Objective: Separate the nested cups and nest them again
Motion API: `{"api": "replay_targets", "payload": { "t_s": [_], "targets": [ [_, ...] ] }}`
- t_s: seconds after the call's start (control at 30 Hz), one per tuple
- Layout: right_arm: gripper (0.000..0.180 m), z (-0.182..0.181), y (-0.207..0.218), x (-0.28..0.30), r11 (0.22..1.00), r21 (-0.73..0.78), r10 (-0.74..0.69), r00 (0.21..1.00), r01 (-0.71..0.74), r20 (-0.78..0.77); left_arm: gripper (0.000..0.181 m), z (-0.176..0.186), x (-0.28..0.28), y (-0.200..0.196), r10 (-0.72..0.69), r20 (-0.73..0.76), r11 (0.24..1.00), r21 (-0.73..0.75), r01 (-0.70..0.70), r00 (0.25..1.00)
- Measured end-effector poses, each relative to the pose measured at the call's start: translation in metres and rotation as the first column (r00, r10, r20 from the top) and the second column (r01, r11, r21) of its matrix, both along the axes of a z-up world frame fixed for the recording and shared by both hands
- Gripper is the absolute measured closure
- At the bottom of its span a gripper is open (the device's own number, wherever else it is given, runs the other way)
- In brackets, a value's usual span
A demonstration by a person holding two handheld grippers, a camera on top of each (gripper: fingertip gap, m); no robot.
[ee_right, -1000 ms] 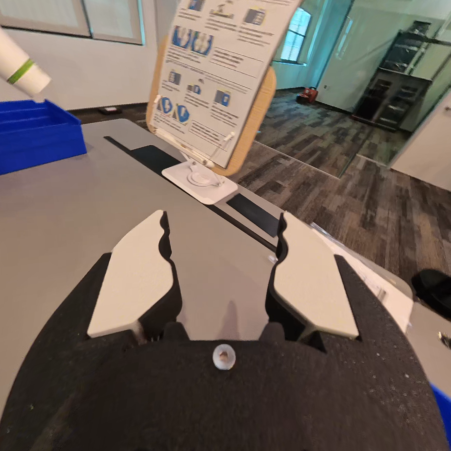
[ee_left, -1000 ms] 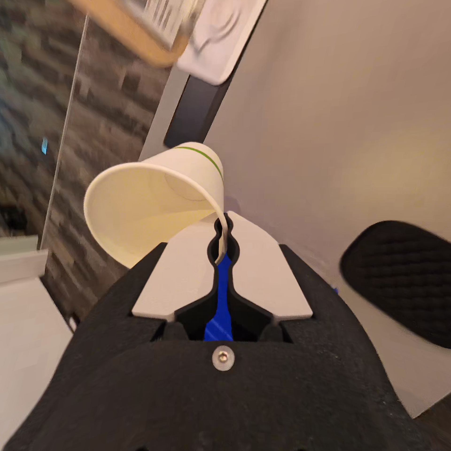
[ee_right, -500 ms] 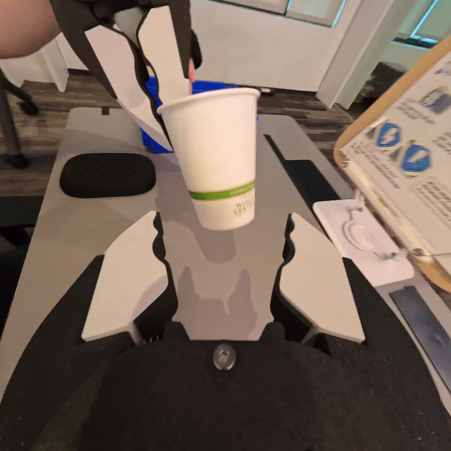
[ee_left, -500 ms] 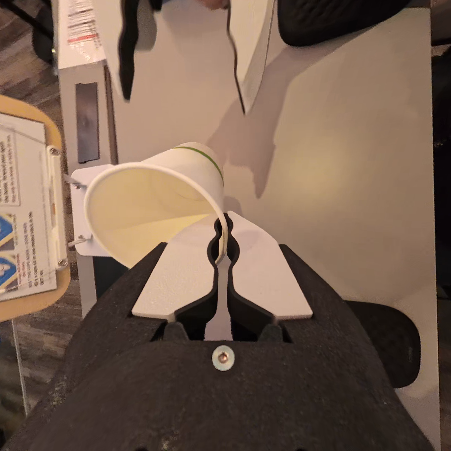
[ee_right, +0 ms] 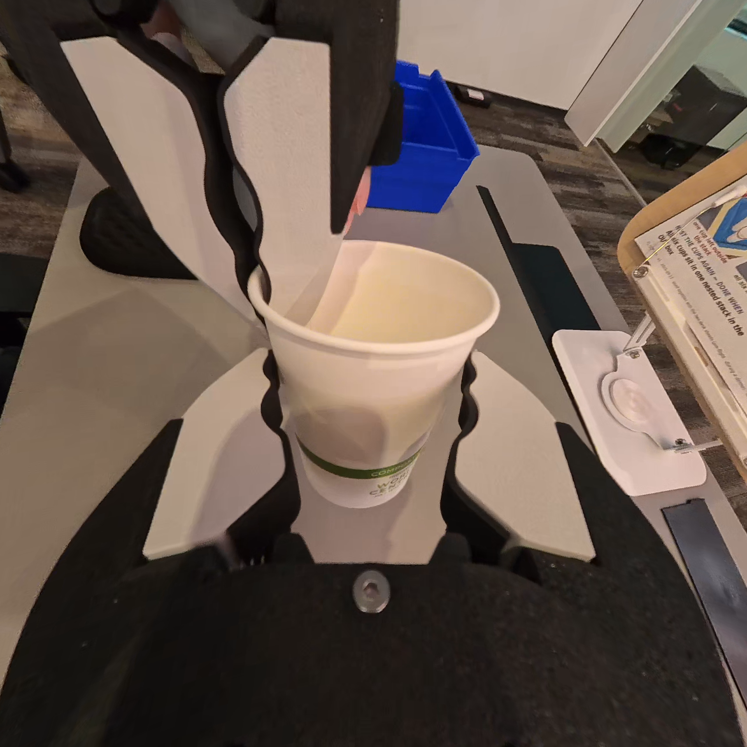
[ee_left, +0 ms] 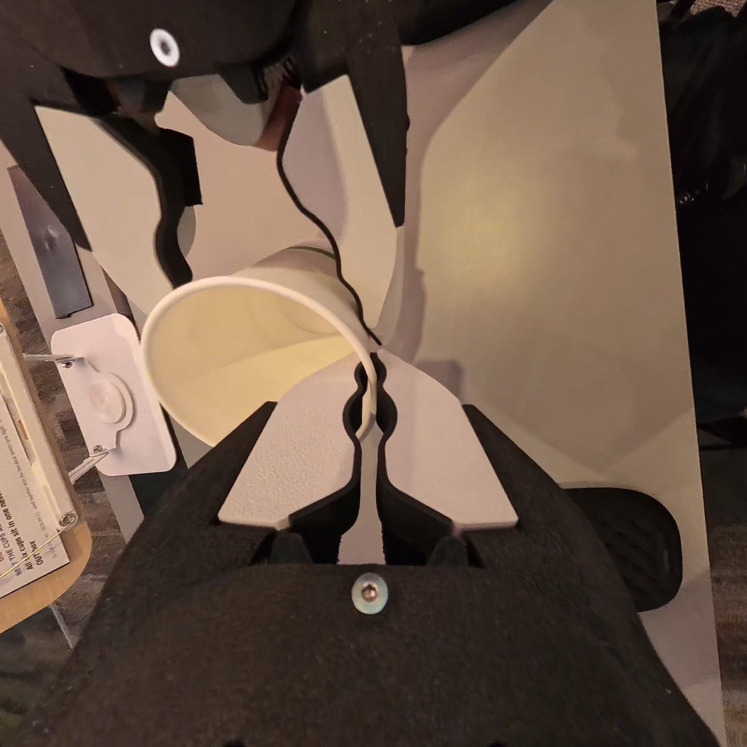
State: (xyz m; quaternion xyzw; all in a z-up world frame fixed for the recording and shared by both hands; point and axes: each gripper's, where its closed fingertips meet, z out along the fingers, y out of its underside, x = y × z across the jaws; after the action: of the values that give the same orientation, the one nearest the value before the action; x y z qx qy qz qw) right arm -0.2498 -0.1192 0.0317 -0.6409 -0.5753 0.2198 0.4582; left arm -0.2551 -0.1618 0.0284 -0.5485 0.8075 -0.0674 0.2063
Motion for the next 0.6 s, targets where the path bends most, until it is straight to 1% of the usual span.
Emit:
{"api": "replay_targets", "payload": {
  "t_s": [0.13, 0.23, 0.37, 0.5, 0.53, 0.57, 0.6],
  "targets": [
    [0.094, -0.006, -0.003, 0.001, 0.999, -0.045, 0.019, 1.0, -0.018, 0.018, 0.181, -0.004, 0.001, -0.003, -0.004, -0.02, 1.0, -0.008, 0.004, 1.0],
    [0.088, -0.012, -0.004, 0.001, 0.997, -0.074, 0.021, 0.999, -0.017, 0.041, 0.181, -0.004, 0.003, -0.005, -0.017, -0.019, 1.0, 0.002, 0.017, 1.0],
    [0.09, -0.011, -0.006, -0.001, 0.996, -0.078, 0.045, 0.999, -0.043, 0.028, 0.181, -0.003, 0.004, -0.006, -0.024, -0.021, 1.0, 0.017, 0.025, 0.999],
    [0.09, -0.009, -0.006, 0.0, 0.993, -0.109, 0.055, 0.998, -0.055, -0.003, 0.179, 0.0, 0.005, -0.005, -0.017, 0.014, 0.999, 0.032, 0.017, 1.0],
    [0.091, -0.008, -0.005, 0.0, 0.992, -0.117, 0.056, 0.998, -0.057, -0.015, 0.172, 0.001, 0.006, -0.003, -0.011, 0.025, 0.999, 0.042, 0.01, 1.0],
    [0.091, -0.007, -0.004, 0.001, 0.991, -0.125, 0.053, 0.998, -0.056, -0.027, 0.159, 0.003, 0.007, -0.001, 0.0, 0.037, 0.999, 0.055, -0.002, 0.999],
    [0.091, -0.006, -0.002, 0.002, 0.99, -0.13, 0.049, 0.998, -0.054, -0.036, 0.153, 0.004, 0.006, 0.001, 0.012, 0.045, 0.997, 0.07, -0.015, 0.999]
  ]
}}
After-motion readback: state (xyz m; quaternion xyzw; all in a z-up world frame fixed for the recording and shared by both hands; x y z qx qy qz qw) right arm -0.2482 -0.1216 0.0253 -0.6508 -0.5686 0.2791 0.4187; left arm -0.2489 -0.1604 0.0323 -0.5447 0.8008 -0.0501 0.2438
